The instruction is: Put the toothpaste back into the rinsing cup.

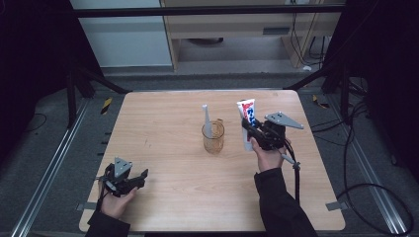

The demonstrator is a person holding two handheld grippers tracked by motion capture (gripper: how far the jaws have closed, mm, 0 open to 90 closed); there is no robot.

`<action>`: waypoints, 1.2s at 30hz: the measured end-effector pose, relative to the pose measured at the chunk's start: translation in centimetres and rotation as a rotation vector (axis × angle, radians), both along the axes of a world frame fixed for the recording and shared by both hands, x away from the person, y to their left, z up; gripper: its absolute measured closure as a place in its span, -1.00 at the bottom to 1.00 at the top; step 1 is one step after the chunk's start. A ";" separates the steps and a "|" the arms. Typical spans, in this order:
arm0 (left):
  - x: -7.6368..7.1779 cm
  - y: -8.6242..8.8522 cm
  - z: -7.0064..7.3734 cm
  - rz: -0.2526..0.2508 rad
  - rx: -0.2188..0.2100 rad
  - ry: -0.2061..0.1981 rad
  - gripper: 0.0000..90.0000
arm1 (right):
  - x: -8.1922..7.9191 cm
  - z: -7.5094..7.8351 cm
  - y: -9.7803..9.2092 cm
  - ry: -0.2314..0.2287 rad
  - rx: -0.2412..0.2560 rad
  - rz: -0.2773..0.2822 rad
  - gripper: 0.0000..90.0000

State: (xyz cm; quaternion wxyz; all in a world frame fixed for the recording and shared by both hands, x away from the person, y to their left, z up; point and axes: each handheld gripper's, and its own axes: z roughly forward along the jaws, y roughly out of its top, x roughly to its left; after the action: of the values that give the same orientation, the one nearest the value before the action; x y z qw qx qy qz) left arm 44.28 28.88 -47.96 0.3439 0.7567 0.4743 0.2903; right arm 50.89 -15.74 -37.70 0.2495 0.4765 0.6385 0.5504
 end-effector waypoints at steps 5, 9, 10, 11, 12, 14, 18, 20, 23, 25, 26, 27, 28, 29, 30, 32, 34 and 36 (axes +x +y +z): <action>0.0 0.0 0.0 0.001 0.001 0.001 -0.31 | 0.8 -0.1 0.6 -0.032 0.036 -0.019 0.54; 0.0 0.0 0.0 0.002 0.000 -0.001 -0.31 | 1.6 0.0 1.1 -0.060 0.057 -0.040 0.54; 0.0 0.0 0.0 0.003 -0.001 -0.001 -0.31 | 1.7 0.0 1.2 -0.064 0.061 -0.045 0.54; 0.0 0.1 0.0 0.003 -0.002 0.000 -0.31 | 1.9 0.0 1.3 -0.072 0.063 -0.049 0.54; 0.0 0.1 0.0 0.003 -0.003 0.000 -0.31 | 2.2 0.1 1.4 -0.077 0.073 -0.054 0.54; 0.0 0.1 0.0 0.004 -0.005 0.000 -0.31 | 2.6 0.2 1.7 -0.087 0.086 -0.060 0.54; 0.0 0.1 0.1 0.005 -0.007 -0.004 -0.31 | 3.3 0.1 2.4 -0.108 0.104 -0.066 0.54; 0.0 0.1 0.1 0.004 -0.009 -0.004 -0.31 | 3.7 0.0 2.9 -0.112 0.108 -0.067 0.54; 0.0 0.1 0.1 0.004 -0.010 -0.005 -0.31 | 4.2 -0.2 3.6 -0.119 0.108 -0.060 0.54; 0.0 0.1 0.1 0.006 -0.010 -0.006 -0.31 | 4.4 -0.3 4.1 -0.123 0.113 -0.059 0.54; 0.0 0.2 0.1 0.006 -0.011 -0.006 -0.31 | 4.6 -0.4 4.3 -0.129 0.113 -0.060 0.54; 0.0 0.2 0.1 0.006 -0.012 -0.006 -0.31 | 4.7 -0.5 4.5 -0.130 0.115 -0.060 0.54; 0.0 0.2 0.1 0.005 -0.011 -0.006 -0.31 | 4.8 -0.5 4.7 -0.131 0.117 -0.062 0.54; 0.0 0.2 0.1 0.004 -0.012 -0.006 -0.31 | 4.9 -0.6 4.8 -0.130 0.118 -0.062 0.54; 0.0 0.2 0.1 0.004 -0.012 -0.006 -0.31 | 5.1 -0.6 5.0 -0.132 0.118 -0.062 0.54; 0.0 0.2 0.1 0.004 -0.013 -0.006 -0.31 | 5.2 -0.7 5.2 -0.136 0.120 -0.064 0.54; 0.0 0.2 0.1 0.004 -0.013 -0.006 -0.31 | 5.4 -0.8 5.5 -0.139 0.126 -0.063 0.54; 0.0 0.2 0.1 0.003 -0.014 -0.005 -0.31 | 5.6 -0.9 5.7 -0.141 0.133 -0.064 0.54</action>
State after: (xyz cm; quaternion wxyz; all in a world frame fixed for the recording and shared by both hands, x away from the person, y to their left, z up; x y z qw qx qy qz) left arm 44.33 29.05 -47.89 0.3497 0.7528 0.4767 0.2894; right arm 56.51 -10.07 -38.59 0.2792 0.4722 0.5659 0.6155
